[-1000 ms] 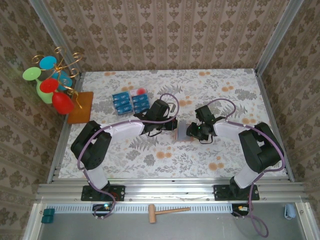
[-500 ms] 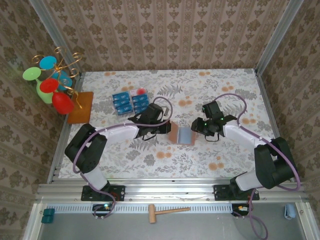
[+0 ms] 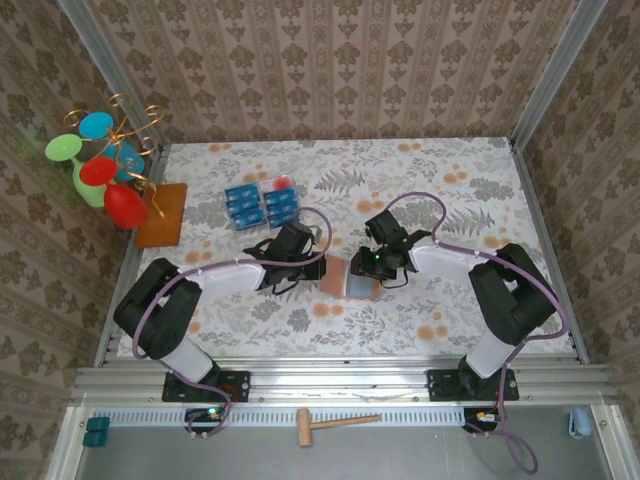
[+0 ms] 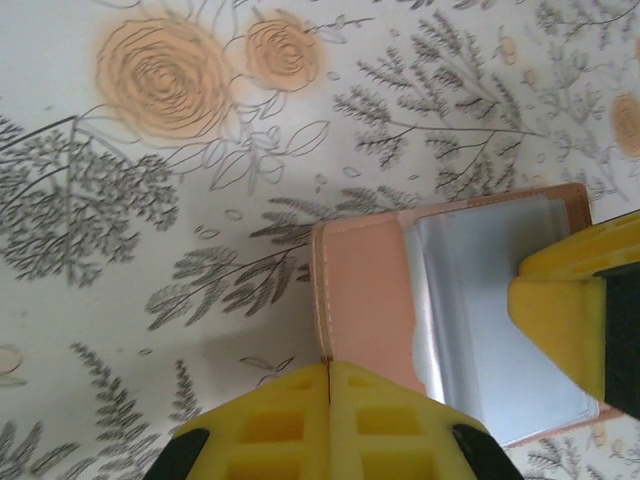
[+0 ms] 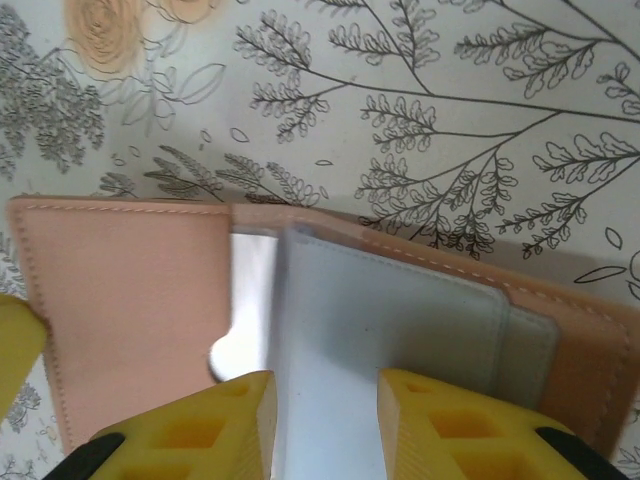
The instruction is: Put the credit cards into the card holder
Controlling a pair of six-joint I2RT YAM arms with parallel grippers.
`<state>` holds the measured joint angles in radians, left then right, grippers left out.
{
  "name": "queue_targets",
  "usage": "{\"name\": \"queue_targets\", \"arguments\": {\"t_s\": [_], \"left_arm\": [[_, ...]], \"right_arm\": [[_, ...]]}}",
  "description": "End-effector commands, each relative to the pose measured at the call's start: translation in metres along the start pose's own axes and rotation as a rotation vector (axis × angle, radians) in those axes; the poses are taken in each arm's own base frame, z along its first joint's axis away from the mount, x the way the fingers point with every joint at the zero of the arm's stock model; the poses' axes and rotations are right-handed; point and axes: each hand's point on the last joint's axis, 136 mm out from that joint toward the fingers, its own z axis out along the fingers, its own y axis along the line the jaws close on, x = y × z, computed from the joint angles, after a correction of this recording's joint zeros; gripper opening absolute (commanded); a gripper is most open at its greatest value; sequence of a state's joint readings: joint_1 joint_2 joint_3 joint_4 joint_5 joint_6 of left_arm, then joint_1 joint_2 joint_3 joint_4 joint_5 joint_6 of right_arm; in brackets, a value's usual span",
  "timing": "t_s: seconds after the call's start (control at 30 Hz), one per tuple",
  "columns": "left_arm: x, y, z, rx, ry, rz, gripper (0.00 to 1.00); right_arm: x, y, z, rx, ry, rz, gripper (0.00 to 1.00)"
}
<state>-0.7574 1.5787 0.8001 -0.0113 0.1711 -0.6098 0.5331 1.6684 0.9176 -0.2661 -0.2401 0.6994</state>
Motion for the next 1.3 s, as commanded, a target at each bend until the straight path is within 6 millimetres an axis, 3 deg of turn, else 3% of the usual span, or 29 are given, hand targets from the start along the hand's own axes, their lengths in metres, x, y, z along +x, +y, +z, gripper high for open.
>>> {"name": "queue_targets", "arguments": {"t_s": [0.0,0.13,0.27,0.67,1.0,1.27], "left_arm": [[0.002,0.016,-0.008,-0.088,-0.009,0.034,0.00],[0.004,0.021,-0.005,-0.127,0.011,0.077,0.23],[0.009,0.026,0.001,-0.165,0.040,0.116,0.37],[0.038,0.043,0.014,-0.309,0.133,0.216,0.40],[0.029,0.032,0.006,-0.284,0.093,0.220,0.41],[0.027,0.026,0.006,-0.267,0.086,0.220,0.40]], "right_arm": [[-0.004,0.001,0.003,0.000,-0.007,0.014,0.32],[-0.005,-0.001,0.006,0.015,-0.003,0.011,0.32],[-0.005,-0.003,0.007,0.028,0.003,0.004,0.32],[-0.006,-0.008,0.009,0.050,0.007,-0.010,0.32],[-0.014,0.000,-0.012,0.043,-0.034,-0.043,0.37],[-0.010,-0.001,-0.011,0.037,-0.027,-0.042,0.39]]}}
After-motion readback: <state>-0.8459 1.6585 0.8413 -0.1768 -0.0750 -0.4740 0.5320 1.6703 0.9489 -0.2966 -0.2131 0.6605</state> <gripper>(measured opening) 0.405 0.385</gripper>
